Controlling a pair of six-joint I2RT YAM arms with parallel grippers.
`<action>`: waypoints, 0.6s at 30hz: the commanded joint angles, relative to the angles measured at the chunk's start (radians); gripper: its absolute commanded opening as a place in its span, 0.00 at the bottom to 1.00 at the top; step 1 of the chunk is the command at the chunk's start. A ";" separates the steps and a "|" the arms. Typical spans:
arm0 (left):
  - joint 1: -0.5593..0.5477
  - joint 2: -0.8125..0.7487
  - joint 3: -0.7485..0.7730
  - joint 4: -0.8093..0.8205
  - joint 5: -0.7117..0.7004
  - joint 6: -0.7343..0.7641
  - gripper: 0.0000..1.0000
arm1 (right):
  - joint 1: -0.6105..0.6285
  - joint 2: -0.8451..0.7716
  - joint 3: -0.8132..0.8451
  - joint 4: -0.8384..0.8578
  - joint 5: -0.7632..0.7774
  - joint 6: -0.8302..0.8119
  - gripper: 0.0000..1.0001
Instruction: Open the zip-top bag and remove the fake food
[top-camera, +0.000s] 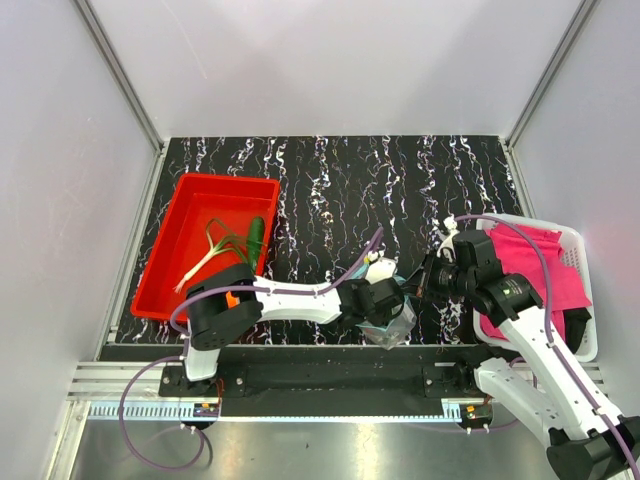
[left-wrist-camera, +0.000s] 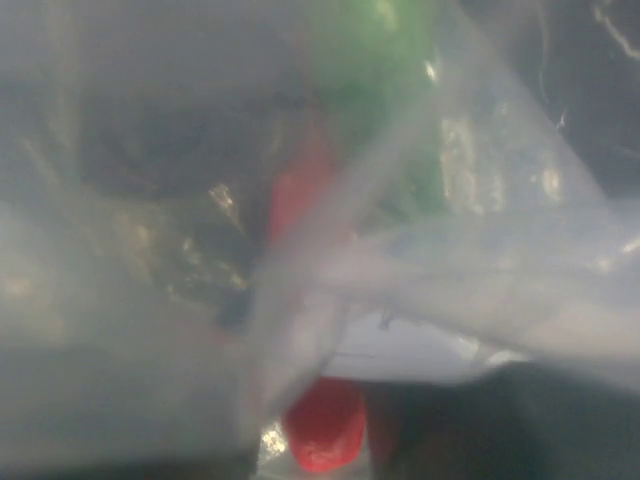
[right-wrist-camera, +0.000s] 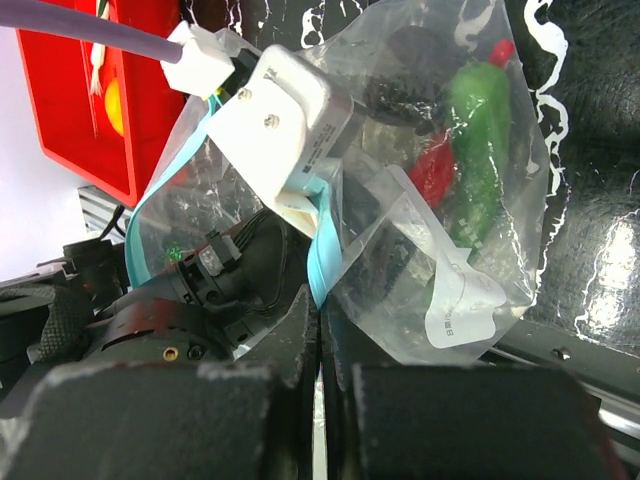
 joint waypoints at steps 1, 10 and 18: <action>0.002 -0.010 -0.028 -0.042 -0.027 -0.013 0.23 | 0.004 -0.023 0.007 0.013 0.014 -0.020 0.00; 0.001 -0.207 0.113 -0.122 -0.031 0.074 0.10 | 0.004 -0.011 -0.002 0.049 -0.032 -0.109 0.00; 0.030 -0.233 0.249 -0.202 0.004 0.033 0.06 | 0.004 0.010 0.054 0.056 -0.077 -0.156 0.00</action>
